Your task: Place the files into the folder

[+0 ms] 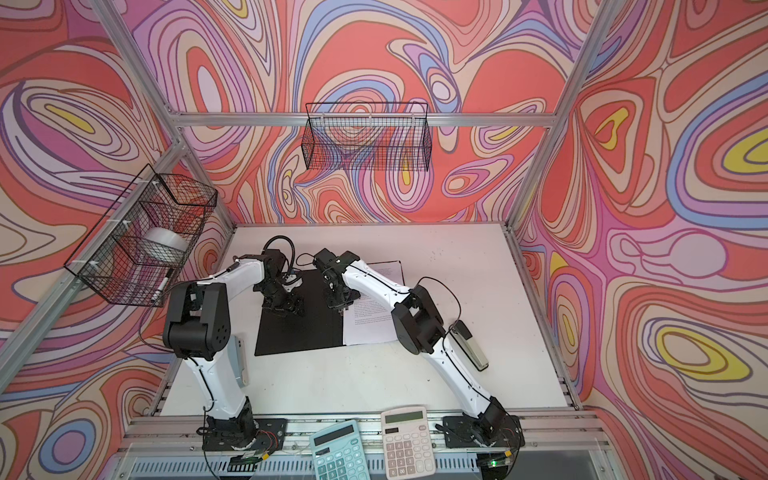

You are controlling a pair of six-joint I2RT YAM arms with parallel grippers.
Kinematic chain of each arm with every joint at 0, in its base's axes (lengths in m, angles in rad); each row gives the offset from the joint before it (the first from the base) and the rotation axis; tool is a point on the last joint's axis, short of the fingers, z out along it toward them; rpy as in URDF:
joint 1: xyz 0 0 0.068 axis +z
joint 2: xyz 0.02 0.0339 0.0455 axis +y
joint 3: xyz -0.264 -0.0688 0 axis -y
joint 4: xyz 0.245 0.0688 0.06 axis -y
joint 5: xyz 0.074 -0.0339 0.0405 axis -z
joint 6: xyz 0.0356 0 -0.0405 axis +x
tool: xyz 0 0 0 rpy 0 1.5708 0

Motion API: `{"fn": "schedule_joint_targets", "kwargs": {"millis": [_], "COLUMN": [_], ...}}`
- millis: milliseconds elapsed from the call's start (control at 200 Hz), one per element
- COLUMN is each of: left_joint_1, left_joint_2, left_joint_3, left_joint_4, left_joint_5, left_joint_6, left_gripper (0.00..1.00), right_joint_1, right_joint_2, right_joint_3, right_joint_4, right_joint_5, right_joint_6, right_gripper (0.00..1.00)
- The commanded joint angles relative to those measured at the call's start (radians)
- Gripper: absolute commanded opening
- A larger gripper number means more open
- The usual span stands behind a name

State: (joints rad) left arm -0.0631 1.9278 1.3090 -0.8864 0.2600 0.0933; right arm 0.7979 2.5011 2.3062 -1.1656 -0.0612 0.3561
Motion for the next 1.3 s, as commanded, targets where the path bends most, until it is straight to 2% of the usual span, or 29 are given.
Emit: {"fn": "schedule_joint_targets", "kwargs": {"millis": [0,1032,1292], "left_joint_1": [0.013,0.039,0.041], "left_joint_2": [0.026,0.022,0.034], "left_joint_3": [-0.01,-0.013,-0.001], "left_joint_4": [-0.016,-0.016,-0.025], "left_joint_5": [-0.021,-0.01,-0.019], "left_joint_6": [0.001,0.005,0.008], "left_gripper": [0.69,0.69,0.69], "right_joint_1": [-0.01,-0.008,-0.008], "right_joint_2": [0.083,0.109,0.114], "right_joint_3": [-0.023,-0.031,0.032], "right_joint_4": [-0.075,-0.098,-0.138], "right_joint_5": [0.068,0.108,0.121], "right_joint_6": [-0.014,-0.025,-0.039], "right_gripper": [0.11,0.11,0.11]}}
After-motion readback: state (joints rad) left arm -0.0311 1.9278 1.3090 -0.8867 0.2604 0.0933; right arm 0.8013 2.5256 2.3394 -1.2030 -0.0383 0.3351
